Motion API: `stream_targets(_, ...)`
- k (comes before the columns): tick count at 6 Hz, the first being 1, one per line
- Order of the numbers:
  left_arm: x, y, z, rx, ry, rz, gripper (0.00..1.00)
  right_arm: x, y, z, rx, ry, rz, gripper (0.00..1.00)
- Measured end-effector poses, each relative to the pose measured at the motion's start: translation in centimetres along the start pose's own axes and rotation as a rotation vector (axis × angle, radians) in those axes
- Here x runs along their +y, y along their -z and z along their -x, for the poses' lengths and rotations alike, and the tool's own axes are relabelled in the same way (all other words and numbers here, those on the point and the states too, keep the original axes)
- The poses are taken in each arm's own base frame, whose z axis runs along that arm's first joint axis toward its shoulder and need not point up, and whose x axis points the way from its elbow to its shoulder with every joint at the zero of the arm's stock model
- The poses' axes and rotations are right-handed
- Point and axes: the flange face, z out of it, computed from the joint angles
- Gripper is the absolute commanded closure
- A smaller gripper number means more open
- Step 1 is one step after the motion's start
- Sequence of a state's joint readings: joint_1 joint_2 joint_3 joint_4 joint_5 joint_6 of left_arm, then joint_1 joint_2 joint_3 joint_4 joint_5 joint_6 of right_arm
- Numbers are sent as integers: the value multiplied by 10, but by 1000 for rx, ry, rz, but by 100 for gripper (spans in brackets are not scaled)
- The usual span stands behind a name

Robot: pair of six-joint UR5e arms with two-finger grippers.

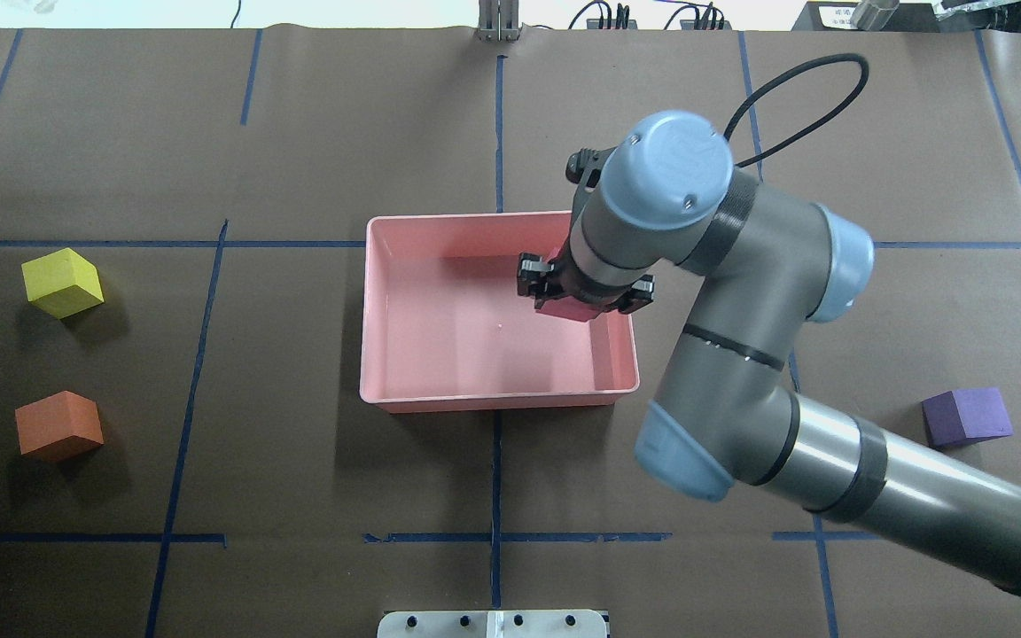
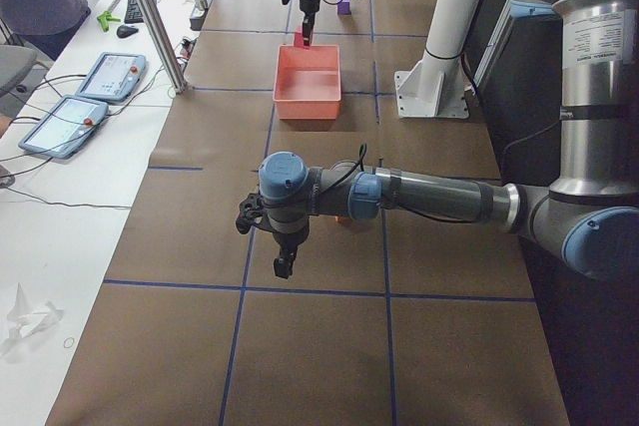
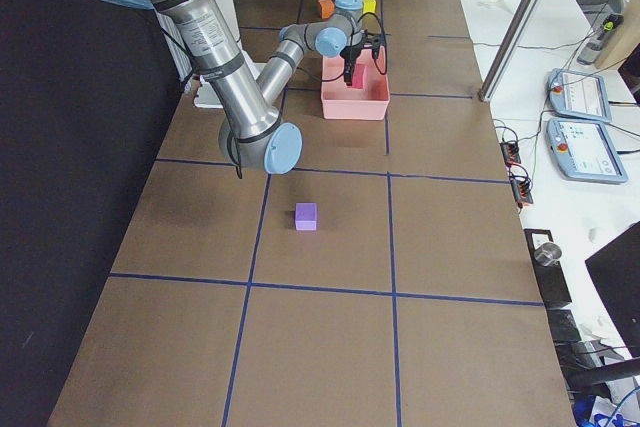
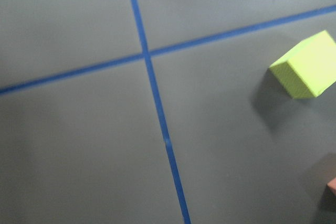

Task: Place blocks into pink bin with both arms
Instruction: 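Carry the pink cube with the right gripper and release it in the bin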

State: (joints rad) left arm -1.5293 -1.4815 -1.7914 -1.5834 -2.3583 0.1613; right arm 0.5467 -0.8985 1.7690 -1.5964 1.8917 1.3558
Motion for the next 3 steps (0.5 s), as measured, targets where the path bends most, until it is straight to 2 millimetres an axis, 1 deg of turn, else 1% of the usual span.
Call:
stream_targets(1, -8, -1, -5, 0, -42, -26, 0, 22, -14, 10, 22, 5, -13, 0)
stream_targets(2, -19, -4, -13, 3, -61, -39, 0, 32, -20, 13, 32, 16, -23, 0)
stream_targets(3, -33, -12, -29, 12, -47, -38, 0, 30, -18, 12, 33, 34, -30, 0)
